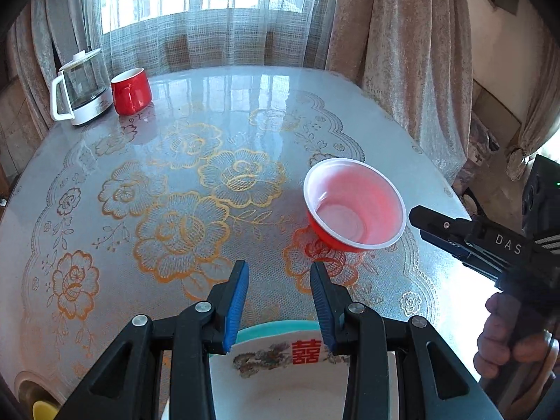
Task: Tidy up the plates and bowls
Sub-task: 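Grasp the red plastic bowl rim with the right gripper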
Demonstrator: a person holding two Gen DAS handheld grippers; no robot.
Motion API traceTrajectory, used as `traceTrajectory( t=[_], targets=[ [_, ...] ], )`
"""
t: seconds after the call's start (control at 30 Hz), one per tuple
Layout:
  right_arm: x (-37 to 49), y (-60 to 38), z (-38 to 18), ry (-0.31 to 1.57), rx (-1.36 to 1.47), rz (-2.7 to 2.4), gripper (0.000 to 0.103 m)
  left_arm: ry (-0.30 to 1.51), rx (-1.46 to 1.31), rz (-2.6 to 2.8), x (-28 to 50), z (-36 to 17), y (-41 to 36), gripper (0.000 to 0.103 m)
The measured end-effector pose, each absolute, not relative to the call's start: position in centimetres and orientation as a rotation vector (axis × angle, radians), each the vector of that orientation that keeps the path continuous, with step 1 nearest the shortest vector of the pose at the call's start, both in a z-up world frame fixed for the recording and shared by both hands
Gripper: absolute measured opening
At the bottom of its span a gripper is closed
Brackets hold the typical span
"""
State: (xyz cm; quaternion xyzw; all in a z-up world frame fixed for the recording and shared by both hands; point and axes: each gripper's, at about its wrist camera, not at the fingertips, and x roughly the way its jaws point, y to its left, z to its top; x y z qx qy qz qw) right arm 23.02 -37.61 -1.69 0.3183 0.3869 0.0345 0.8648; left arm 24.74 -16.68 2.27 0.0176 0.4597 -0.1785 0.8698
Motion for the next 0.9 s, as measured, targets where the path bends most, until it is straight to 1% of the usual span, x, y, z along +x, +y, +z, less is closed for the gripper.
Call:
traceTrajectory(
  t=[0.13, 0.3, 0.37, 0.4, 0.43, 0.5, 0.57, 0.67, 0.9],
  targets=[
    [24.3, -37.9, -2.7, 0.824, 0.676, 0.060, 0.045, 0.992, 0.012, -0.388, 26.8, 1.5, -18.1, 0.037],
    [25.4, -38.0, -3.8, 0.841, 0.670, 0.047, 0.039, 1.024, 0.000, -0.397, 29.0, 0.4, -20.2, 0.039],
    [25.7, -38.0, -4.3, 0.853, 0.676, 0.048, 0.031, 1.041, 0.022, -0.408, 29.6, -0.3, -21.3, 0.039],
    [25.8, -38.0, -4.6, 0.859, 0.678, 0.051, 0.029, 1.052, 0.030, -0.402, 29.9, -0.8, -21.7, 0.039],
    [25.8, -38.0, -4.7, 0.859, 0.681, 0.057, 0.027, 1.069, 0.034, -0.405, 30.2, -1.3, -22.0, 0.035],
    [25.7, -37.9, -4.6, 0.856, 0.664, 0.064, 0.022, 1.087, 0.030, -0.437, 30.1, -1.8, -22.4, 0.023],
    [25.6, -37.6, -4.4, 0.859, 0.635, 0.062, 0.016, 1.063, 0.046, -0.461, 29.4, -1.5, -22.8, 0.022],
    [25.0, -37.3, -3.9, 0.854, 0.603, 0.061, 0.016, 1.013, 0.085, -0.466, 28.2, -0.7, -22.9, 0.022],
    [23.2, -36.8, -2.4, 0.819, 0.604, 0.099, 0.016, 0.951, 0.068, -0.480, 25.5, 1.3, -21.2, 0.022]
  ],
)
